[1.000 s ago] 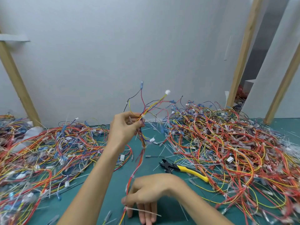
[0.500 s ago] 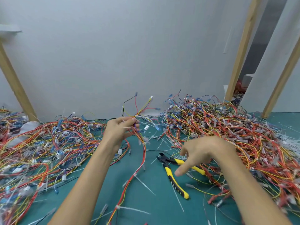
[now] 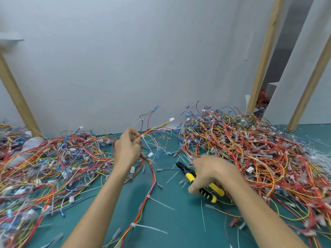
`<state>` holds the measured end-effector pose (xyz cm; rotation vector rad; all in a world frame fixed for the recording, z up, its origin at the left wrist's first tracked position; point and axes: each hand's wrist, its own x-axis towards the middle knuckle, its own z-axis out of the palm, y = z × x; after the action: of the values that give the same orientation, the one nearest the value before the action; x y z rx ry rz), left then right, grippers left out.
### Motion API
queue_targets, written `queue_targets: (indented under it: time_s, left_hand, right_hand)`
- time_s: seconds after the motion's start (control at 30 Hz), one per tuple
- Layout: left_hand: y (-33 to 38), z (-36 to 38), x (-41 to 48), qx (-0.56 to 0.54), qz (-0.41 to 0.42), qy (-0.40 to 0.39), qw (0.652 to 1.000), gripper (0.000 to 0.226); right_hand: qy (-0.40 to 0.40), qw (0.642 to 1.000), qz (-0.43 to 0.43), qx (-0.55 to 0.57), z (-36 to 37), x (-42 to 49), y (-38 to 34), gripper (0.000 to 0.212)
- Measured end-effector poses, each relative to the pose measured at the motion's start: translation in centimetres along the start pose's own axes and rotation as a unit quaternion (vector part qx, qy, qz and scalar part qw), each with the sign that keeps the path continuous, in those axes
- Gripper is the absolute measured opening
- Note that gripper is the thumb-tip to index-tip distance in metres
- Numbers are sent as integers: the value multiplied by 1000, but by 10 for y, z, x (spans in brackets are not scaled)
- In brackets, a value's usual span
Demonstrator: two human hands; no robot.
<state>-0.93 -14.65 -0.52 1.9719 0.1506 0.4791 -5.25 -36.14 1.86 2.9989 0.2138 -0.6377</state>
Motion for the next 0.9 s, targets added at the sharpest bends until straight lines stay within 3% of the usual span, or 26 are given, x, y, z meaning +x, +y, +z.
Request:
queue_targets:
  time_s: [0.17,0.23,0.37,0.5,0.57,0.73,0.8,0.9]
  left_hand:
    - [26,-8,8,-82,-16,-37,996,17]
    - [41,-13,17,-102,2,-64,993,21]
    - [49,-10,24,-68,21,-103,992,15]
    - [14,22,-9,-30,-63,-139,988,12]
    - [-11,37,-35,32,-63,-140,988,9]
    - [-37,45,-68,172,58,-156,971,30]
    - [-37,44,-72,301,112,-147,936,32]
    - [-35,42,-80,448,141,-61,881,37]
  right_hand:
    - [10,973,-57,221,-18,-4,50,53]
    - [49,940,-110,318,-19,-4,67,41]
    - [149,813,-190,530,-16,1,77,6]
    - [166,680,-227,677,-14,8,65,18]
    - [125,675,-232,690,-8,14,57,22]
    - [81,718,-219,655,25,39,16,21]
    - [70,731,-210,646,38,49,2,20]
    - [89,740,-198,637,45,58,-6,14]
